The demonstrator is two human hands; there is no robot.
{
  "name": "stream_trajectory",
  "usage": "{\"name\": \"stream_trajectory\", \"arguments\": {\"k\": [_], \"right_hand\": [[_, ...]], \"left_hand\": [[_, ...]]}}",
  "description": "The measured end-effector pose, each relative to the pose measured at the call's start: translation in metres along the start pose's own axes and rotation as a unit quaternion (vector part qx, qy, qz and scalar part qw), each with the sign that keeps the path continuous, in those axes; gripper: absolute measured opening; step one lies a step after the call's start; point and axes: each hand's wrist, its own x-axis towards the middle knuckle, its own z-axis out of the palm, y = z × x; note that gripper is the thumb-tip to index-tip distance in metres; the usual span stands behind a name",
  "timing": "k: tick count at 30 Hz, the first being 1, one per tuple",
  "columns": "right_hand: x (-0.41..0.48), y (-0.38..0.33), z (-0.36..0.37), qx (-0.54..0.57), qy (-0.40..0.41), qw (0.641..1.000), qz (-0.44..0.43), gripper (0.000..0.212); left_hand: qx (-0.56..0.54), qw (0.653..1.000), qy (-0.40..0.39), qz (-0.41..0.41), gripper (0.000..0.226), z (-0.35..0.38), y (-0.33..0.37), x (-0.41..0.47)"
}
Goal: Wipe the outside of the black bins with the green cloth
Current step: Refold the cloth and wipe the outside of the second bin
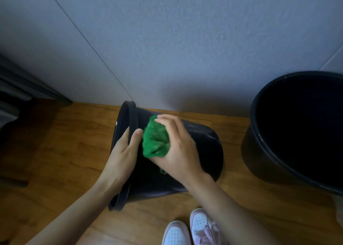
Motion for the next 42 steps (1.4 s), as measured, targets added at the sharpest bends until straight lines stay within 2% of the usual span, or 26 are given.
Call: {"name": "stream_trajectory", "arguments": {"k": [3, 6, 10, 13, 18, 22, 25, 29, 31, 34, 36, 39, 42], "right_hand": [[-0.004, 0.048, -0.014, -0.041, 0.012, 0.993, 0.108, 0.057], [-0.011, 0.094, -0.035, -0.097, 0.036, 0.966, 0.236, 0.045], [-0.022, 0.104, -0.042, -0.136, 0.029, 0.935, 0.325, 0.045], [-0.025, 0.072, -0.03, -0.132, 0.046, 0.945, 0.296, 0.053], [-0.009, -0.003, 0.002, -0.103, 0.051, 0.985, 0.127, 0.063], [0.004, -0.006, 0.008, -0.127, 0.033, 0.988, 0.084, 0.06], [0.006, 0.031, -0.003, -0.147, 0.021, 0.98, 0.132, 0.054], [-0.001, 0.099, -0.035, -0.16, 0.012, 0.927, 0.339, 0.048], [-0.006, 0.117, -0.045, -0.14, 0.015, 0.91, 0.391, 0.047], [-0.01, 0.121, -0.045, -0.139, 0.021, 0.912, 0.386, 0.047], [-0.014, 0.118, -0.04, -0.146, 0.036, 0.921, 0.36, 0.046], [-0.026, 0.114, -0.032, -0.135, 0.045, 0.929, 0.341, 0.045], [-0.039, 0.11, -0.029, -0.11, 0.05, 0.935, 0.334, 0.048]], "left_hand": [[-0.019, 1.0, -0.017, -0.01, 0.023, -0.002, -0.003, -0.003], [-0.012, 0.998, -0.054, 0.007, 0.023, -0.003, -0.003, -0.006], [-0.001, 0.997, -0.074, 0.028, 0.023, -0.001, -0.002, -0.007], [0.0, 0.997, -0.07, 0.036, 0.025, -0.005, -0.006, -0.01], [0.027, 0.997, -0.05, 0.047, 0.024, -0.004, -0.008, -0.012], [0.03, 0.998, -0.039, 0.05, 0.026, -0.003, -0.009, -0.009], [0.024, 0.997, -0.056, 0.041, 0.025, -0.006, -0.009, -0.009], [0.016, 0.997, -0.07, 0.027, 0.026, -0.011, -0.011, -0.009], [0.004, 0.996, -0.087, 0.032, 0.025, -0.008, -0.01, -0.01], [-0.031, 0.995, -0.092, 0.02, 0.03, -0.009, -0.003, -0.011], [-0.043, 0.995, -0.088, -0.017, 0.033, -0.013, 0.003, 0.005], [-0.031, 0.991, -0.107, -0.076, 0.019, -0.021, 0.01, 0.019], [-0.04, 0.985, -0.105, -0.129, 0.025, -0.016, 0.015, 0.014]]}}
